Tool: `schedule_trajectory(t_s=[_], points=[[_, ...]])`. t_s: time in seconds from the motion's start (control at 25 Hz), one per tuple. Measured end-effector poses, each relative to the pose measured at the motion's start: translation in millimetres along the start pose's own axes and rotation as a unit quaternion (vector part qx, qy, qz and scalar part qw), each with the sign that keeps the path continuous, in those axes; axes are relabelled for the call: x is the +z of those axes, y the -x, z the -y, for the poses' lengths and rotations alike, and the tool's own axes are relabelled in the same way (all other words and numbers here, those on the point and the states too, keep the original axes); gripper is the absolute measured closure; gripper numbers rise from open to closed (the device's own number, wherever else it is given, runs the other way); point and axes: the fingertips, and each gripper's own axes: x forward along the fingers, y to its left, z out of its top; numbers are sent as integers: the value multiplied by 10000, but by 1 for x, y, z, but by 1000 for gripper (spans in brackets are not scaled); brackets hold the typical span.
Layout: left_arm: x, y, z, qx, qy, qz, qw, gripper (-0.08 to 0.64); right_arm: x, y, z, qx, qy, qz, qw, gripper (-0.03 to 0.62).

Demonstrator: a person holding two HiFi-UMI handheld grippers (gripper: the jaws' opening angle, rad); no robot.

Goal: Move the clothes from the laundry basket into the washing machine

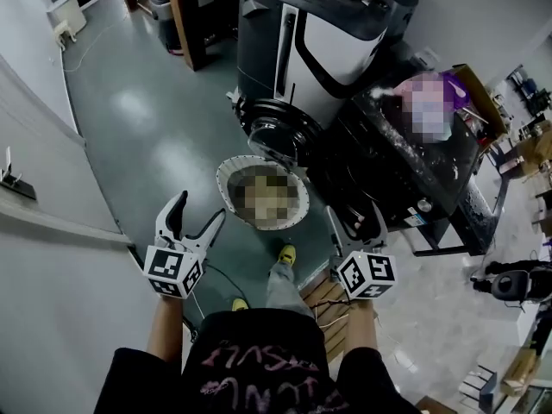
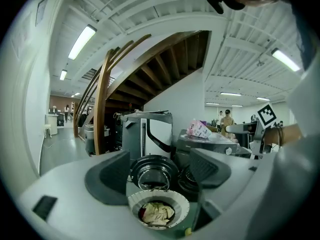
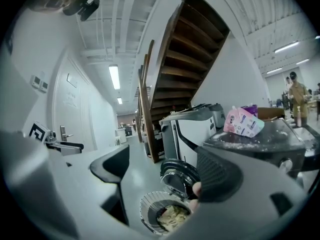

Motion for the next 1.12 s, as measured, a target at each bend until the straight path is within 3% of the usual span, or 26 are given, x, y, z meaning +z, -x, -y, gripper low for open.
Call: schedule_trajectory(t_s=[0.64, 1.12], points=[[25, -165, -3, 331, 71, -294, 9990, 190, 0, -148, 90, 619, -106, -472, 9969, 175], [23, -202, -3, 334, 163, -446, 9983, 190, -19, -180, 104, 761, -192, -897, 9929, 178]])
